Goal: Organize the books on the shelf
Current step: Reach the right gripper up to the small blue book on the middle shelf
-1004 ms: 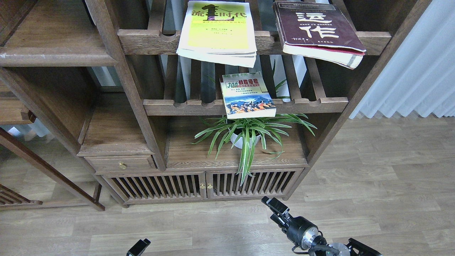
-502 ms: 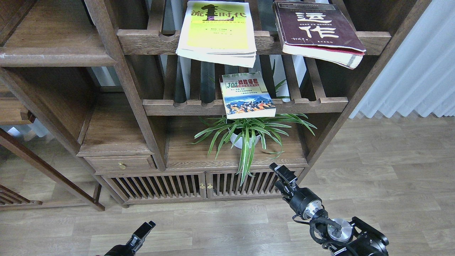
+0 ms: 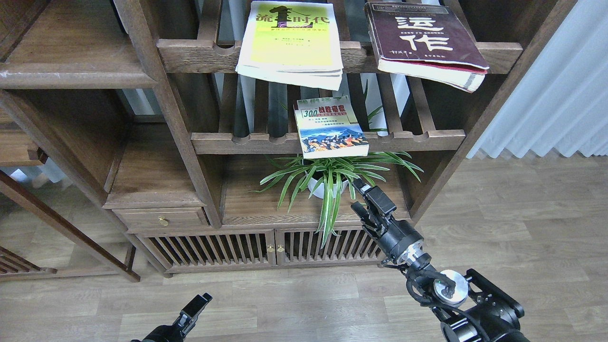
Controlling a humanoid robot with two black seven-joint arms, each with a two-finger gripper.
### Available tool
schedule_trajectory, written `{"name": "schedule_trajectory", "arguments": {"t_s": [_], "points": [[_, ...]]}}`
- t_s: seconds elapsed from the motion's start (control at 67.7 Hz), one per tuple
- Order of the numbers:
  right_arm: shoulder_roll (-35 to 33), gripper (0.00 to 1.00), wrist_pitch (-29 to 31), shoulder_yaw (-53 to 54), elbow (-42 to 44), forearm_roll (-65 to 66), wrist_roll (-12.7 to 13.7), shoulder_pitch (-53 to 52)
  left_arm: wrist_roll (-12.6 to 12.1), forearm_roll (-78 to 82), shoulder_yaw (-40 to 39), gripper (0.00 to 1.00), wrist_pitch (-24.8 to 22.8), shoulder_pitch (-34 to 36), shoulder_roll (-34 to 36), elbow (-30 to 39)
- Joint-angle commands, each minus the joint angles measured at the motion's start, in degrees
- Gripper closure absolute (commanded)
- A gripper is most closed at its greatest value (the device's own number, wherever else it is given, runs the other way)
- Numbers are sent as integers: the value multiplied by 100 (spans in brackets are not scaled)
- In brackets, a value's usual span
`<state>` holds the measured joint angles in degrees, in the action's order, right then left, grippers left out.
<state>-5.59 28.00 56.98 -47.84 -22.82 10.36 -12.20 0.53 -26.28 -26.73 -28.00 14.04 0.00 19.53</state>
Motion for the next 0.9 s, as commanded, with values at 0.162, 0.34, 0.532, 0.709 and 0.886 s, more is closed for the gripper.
{"name": "schedule_trajectory", "arguments": {"t_s": [0.162, 0.34, 0.532, 0.709, 0.886], "points": [[23, 4, 0, -38, 11, 251, 1, -204, 0, 0, 1, 1, 0, -59, 0, -28], [119, 3, 0, -29, 46, 340, 1, -415, 9, -8, 1, 1, 0, -95, 0, -20], [234, 3, 0, 33, 125, 340, -7, -599, 9, -9, 1, 1, 0, -156, 0, -20], [251, 3, -31, 24, 213, 340, -7, -837, 9, -9, 1, 1, 0, -165, 0, -11], [400, 3, -286, 15, 363, 340, -7, -925, 9, -9, 1, 1, 0, -165, 0, 7]]}}
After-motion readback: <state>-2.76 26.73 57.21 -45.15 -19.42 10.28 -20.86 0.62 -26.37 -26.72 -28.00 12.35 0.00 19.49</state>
